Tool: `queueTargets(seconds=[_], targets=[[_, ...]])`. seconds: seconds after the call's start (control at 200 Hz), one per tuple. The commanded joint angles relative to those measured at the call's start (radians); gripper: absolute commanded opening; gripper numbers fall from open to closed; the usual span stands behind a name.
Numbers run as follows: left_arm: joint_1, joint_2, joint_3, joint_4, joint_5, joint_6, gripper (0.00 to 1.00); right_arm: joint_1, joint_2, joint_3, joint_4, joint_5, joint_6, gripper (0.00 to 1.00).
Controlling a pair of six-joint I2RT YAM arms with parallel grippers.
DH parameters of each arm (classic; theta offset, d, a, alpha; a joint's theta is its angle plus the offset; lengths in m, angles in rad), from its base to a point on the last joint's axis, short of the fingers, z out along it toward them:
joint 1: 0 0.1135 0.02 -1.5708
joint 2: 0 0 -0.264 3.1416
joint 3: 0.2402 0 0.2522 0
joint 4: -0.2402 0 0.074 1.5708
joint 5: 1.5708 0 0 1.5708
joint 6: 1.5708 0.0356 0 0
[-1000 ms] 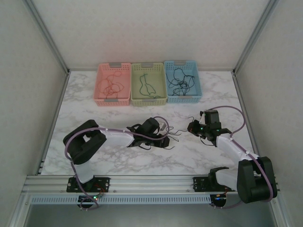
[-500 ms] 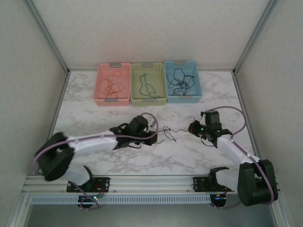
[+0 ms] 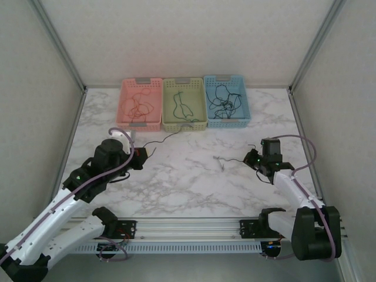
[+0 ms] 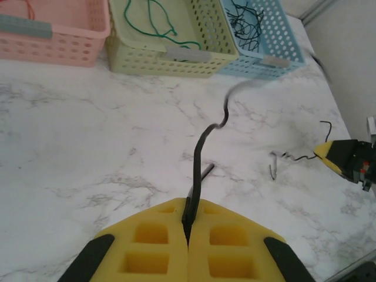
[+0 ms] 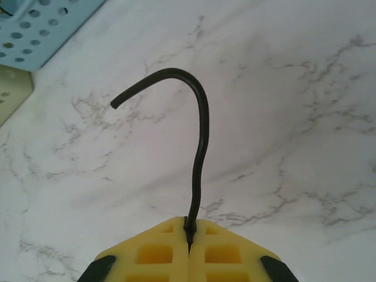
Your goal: Untangle the cables
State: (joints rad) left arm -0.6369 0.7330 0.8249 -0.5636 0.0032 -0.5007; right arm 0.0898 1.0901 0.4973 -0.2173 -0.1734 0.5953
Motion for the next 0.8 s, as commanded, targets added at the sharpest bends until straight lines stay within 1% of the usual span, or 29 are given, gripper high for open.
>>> queueTargets(seconds=[0.0,0.1,0.345,0.425,0.471,0.516,0.581,0.656,0.701,0.796], targets=[[0.01,0.008,0.018,-0.096,-0.047,0.012,0.0,-0.003,-0.019,-0.01,-0.019,0.039,0.005,0.0],[0.011,0.017,0.012,-0.084,-0.031,0.009,0.0,-0.009,-0.029,-0.011,-0.016,0.027,0.0,0.0],[0.011,0.049,-0.019,-0.044,0.013,-0.003,0.0,-0.009,-0.043,-0.007,0.091,-0.113,0.015,0.0],[0.011,0.052,-0.024,-0.035,0.019,-0.003,0.0,-0.009,-0.043,0.025,0.138,-0.165,0.003,0.0],[0.011,0.054,-0.027,-0.032,0.018,-0.001,0.0,-0.006,-0.033,0.067,0.137,-0.167,-0.02,0.0],[0.011,0.057,-0.029,-0.031,0.014,0.001,0.0,-0.005,-0.016,0.12,0.128,-0.134,-0.034,0.0],[0.011,0.064,-0.033,-0.024,0.009,-0.001,0.0,-0.006,0.034,0.206,0.123,-0.047,-0.053,0.0],[0.011,0.072,-0.033,-0.019,0.014,-0.002,0.0,-0.006,0.138,0.352,0.065,0.082,-0.076,0.0],[0.011,0.072,-0.031,-0.019,0.017,-0.002,0.0,-0.006,0.211,0.446,0.034,0.138,-0.087,0.0],[0.012,0.068,-0.023,-0.031,0.017,0.002,0.0,-0.006,0.371,0.628,-0.005,0.18,-0.101,0.0]])
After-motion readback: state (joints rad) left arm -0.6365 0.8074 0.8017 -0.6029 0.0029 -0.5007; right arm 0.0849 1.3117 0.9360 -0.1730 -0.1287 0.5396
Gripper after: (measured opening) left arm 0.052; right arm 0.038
